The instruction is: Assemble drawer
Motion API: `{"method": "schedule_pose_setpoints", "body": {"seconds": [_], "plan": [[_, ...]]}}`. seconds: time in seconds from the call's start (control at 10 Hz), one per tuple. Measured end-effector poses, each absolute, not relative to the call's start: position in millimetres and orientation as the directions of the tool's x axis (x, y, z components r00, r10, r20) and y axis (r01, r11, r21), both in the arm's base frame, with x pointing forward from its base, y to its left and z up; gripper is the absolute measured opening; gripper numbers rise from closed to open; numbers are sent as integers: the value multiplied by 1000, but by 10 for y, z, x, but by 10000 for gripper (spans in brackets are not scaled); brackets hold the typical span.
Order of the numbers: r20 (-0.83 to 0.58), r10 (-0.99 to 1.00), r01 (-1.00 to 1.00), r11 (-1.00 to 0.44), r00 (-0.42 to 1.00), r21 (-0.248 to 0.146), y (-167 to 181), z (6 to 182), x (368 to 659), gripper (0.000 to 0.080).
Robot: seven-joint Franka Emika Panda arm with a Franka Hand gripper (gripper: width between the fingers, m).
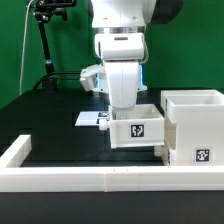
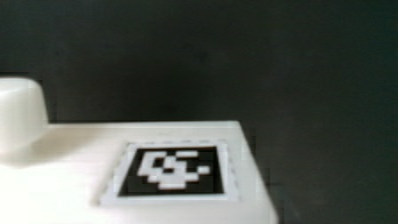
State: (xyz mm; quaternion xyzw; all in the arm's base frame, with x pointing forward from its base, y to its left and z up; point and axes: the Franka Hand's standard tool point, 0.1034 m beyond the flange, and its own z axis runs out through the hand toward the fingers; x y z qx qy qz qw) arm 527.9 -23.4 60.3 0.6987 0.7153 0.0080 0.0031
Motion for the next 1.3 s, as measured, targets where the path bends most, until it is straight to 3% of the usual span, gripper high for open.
{"method": "schedule_pose_setpoints", "body": {"seconds": [1.3], "plan": [[14,1000,1000,-4,4,4,-54,565,5283,44]]}}
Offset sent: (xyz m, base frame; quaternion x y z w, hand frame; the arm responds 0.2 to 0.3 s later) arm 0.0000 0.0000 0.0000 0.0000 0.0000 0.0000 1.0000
